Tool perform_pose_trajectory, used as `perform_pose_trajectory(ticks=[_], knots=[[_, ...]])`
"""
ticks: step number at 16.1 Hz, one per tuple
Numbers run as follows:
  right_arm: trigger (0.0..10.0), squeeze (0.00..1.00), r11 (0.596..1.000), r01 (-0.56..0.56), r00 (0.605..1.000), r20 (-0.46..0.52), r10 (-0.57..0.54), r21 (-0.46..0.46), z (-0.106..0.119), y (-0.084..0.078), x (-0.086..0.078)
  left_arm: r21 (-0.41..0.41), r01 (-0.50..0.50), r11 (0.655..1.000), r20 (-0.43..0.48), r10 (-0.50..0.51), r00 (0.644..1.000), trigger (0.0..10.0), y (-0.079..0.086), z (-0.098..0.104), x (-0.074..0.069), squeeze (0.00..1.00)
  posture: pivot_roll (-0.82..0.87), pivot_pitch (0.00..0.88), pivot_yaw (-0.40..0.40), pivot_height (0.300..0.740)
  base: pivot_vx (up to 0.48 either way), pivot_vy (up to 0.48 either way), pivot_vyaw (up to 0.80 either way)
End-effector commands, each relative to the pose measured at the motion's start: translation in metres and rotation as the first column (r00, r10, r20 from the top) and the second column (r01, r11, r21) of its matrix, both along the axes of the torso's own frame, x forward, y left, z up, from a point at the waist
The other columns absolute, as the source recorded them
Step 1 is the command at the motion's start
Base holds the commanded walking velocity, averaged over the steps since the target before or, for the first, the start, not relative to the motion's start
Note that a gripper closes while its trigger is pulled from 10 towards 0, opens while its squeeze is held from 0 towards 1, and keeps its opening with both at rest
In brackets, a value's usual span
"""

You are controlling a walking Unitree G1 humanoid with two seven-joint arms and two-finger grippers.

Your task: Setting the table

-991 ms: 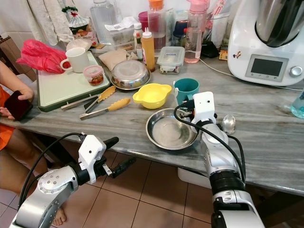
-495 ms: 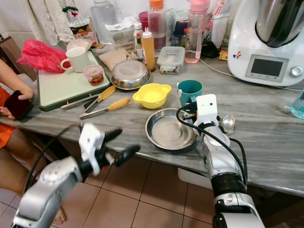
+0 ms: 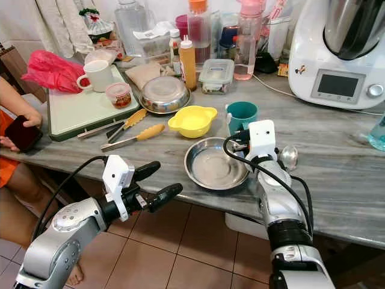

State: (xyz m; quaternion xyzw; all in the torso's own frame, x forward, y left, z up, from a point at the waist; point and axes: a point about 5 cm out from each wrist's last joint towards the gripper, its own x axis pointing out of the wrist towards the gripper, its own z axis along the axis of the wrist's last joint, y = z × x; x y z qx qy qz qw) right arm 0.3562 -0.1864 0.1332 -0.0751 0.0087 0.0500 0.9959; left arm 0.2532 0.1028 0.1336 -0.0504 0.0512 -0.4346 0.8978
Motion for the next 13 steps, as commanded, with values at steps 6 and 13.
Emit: perform_pose_trajectory(ticks=[6, 13], knots=[[10.0, 1.0, 1.0, 0.009, 1.0, 0.017, -0.009, -0.012, 0.002, -0.002, -0.001, 0.017, -0.021, 1.0, -0.023, 0.022, 0.999, 10.0, 0.003, -0.004, 0.001, 0.0, -0.11, 0.031, 0.1, 0.74, 0.0, 0.0, 0.0], [10.0, 1.0, 0.999, 0.03, 0.984, 0.173, -0.035, 0.032, 0.044, 0.002, -0.012, 0.025, -0.037, 0.999, -0.02, 0.038, 0.999, 10.0, 0.005, -0.003, 0.003, 0.0, -0.11, 0.021, 0.098, 0.74, 0.0, 0.0, 0.0]])
